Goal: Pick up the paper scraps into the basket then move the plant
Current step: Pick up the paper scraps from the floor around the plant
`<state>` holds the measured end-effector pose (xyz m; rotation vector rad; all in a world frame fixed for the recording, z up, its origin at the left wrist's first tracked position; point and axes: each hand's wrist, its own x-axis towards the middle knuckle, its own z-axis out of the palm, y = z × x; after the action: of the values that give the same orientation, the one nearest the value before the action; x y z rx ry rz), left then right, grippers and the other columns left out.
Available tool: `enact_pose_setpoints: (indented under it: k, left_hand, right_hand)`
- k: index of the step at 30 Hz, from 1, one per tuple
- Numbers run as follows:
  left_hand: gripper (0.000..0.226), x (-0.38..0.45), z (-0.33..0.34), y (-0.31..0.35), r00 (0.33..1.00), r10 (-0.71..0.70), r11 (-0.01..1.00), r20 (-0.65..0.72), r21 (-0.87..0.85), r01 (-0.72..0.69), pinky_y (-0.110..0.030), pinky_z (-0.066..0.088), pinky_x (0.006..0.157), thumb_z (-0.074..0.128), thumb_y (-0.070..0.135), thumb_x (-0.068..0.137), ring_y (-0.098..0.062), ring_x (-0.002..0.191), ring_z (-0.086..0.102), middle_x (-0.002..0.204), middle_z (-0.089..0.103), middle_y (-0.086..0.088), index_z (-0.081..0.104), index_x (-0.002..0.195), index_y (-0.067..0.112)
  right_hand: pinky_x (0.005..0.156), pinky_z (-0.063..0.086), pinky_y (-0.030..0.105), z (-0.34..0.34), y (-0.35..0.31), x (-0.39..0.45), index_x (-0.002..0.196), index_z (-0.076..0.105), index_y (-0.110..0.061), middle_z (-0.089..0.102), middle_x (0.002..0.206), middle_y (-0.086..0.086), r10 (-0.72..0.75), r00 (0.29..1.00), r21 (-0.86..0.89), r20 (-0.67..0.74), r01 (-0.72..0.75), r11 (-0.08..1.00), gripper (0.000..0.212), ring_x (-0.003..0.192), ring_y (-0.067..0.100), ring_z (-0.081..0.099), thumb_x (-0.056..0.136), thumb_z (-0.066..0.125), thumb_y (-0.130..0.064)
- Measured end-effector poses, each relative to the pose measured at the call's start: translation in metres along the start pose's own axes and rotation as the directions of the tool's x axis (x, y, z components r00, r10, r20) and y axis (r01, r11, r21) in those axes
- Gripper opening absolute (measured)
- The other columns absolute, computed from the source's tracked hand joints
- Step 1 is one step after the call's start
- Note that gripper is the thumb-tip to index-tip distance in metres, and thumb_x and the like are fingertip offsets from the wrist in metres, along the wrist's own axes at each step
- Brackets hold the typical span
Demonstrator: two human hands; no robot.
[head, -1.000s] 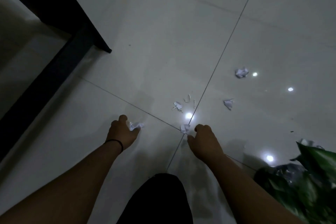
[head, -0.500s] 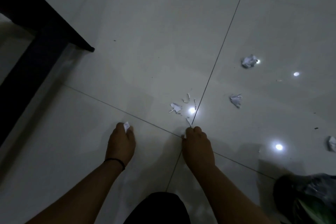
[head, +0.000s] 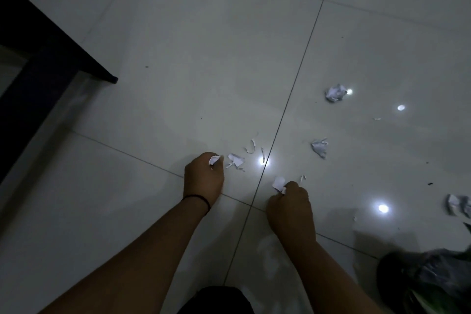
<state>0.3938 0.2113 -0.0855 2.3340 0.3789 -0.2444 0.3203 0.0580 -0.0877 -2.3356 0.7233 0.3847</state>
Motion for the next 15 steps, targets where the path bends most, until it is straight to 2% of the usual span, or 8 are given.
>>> enact_pose_setpoints:
  k: [1,2,5,7,9,11,13,15]
  left_hand:
    - [0.02,0.002,0.001,0.0,0.999,0.044,0.999,0.016,-0.003,-0.043,-0.02,0.034,0.062,0.055,0.017,0.088,-0.02,0.075,0.058,0.081,0.069,-0.015,0.064,0.078,0.002]
    - [0.016,0.003,0.003,-0.002,0.997,0.067,0.998,0.044,-0.013,-0.066,-0.019,0.036,0.065,0.058,0.02,0.086,-0.019,0.077,0.059,0.084,0.068,-0.011,0.063,0.085,0.005]
    - [0.044,0.008,0.009,-0.005,0.979,0.07,0.998,0.191,-0.019,-0.068,-0.018,0.04,0.068,0.072,0.041,0.073,-0.012,0.082,0.055,0.091,0.058,0.003,0.052,0.104,0.016]
    - [0.045,0.012,0.014,-0.006,0.956,0.101,0.993,0.275,0.026,-0.113,-0.015,0.036,0.057,0.074,0.045,0.069,-0.012,0.079,0.052,0.088,0.054,0.005,0.046,0.096,0.022]
    - [0.034,0.015,0.019,-0.006,0.943,0.143,0.978,0.301,0.102,-0.181,-0.017,0.031,0.052,0.069,0.042,0.076,-0.015,0.073,0.052,0.079,0.053,0.003,0.042,0.081,0.022]
    - [0.028,0.017,0.022,-0.005,0.952,0.153,0.971,0.265,0.14,-0.195,-0.024,0.031,0.056,0.059,0.034,0.085,-0.027,0.074,0.057,0.077,0.056,-0.008,0.043,0.072,0.017]
    - [0.017,0.014,0.025,-0.009,0.962,0.187,0.964,0.198,0.15,-0.218,-0.022,0.032,0.061,0.051,0.022,0.09,-0.032,0.083,0.061,0.091,0.064,-0.016,0.057,0.08,0.01]
    - [0.012,0.011,0.026,-0.015,0.967,0.206,0.972,0.15,0.078,-0.22,-0.009,0.032,0.058,0.05,0.015,0.089,-0.024,0.083,0.061,0.111,0.068,-0.009,0.06,0.092,0.011]
  right_hand:
    - [0.062,0.032,0.025,0.0,-0.001,-0.001,0.09,0.05,-0.005,0.052,0.089,0.014,0.034,0.999,0.015,-0.013,-0.034,0.999,0.007,0.075,0.024,0.048,0.083,0.05,-0.006]
    - [0.064,0.034,0.026,0.001,-0.001,-0.002,0.092,0.048,-0.007,0.05,0.089,0.009,0.067,0.997,0.018,-0.03,-0.066,0.998,0.015,0.077,0.022,0.048,0.083,0.055,-0.015]
    - [0.069,0.038,0.027,0.003,-0.003,0.003,0.102,0.047,-0.012,0.042,0.089,0.0,0.043,0.993,-0.057,-0.107,-0.049,0.997,0.045,0.08,0.015,0.042,0.08,0.062,-0.048]
    - [0.072,0.043,0.03,0.002,-0.007,0.009,0.106,0.047,-0.013,0.047,0.093,0.003,0.009,0.992,-0.123,-0.13,-0.025,0.992,0.053,0.084,0.017,0.048,0.08,0.057,-0.058]
    - [0.076,0.047,0.033,0.003,-0.011,0.015,0.108,0.05,-0.012,0.056,0.102,0.007,-0.053,0.994,-0.27,-0.093,0.026,0.963,0.048,0.091,0.022,0.055,0.087,0.048,-0.055]
    - [0.076,0.047,0.03,0.004,-0.013,0.017,0.108,0.053,-0.011,0.058,0.108,0.009,-0.121,0.992,-0.4,-0.033,0.098,0.911,0.038,0.093,0.022,0.057,0.096,0.037,-0.043]
    - [0.076,0.046,0.028,0.005,-0.017,0.019,0.107,0.053,-0.01,0.059,0.109,0.009,-0.146,0.989,-0.404,0.008,0.137,0.905,0.033,0.093,0.021,0.058,0.101,0.029,-0.031]
    - [0.074,0.044,0.027,0.007,-0.023,0.021,0.106,0.053,-0.008,0.059,0.107,0.009,-0.137,0.991,-0.325,-0.013,0.125,0.937,0.029,0.092,0.022,0.059,0.101,0.029,-0.024]
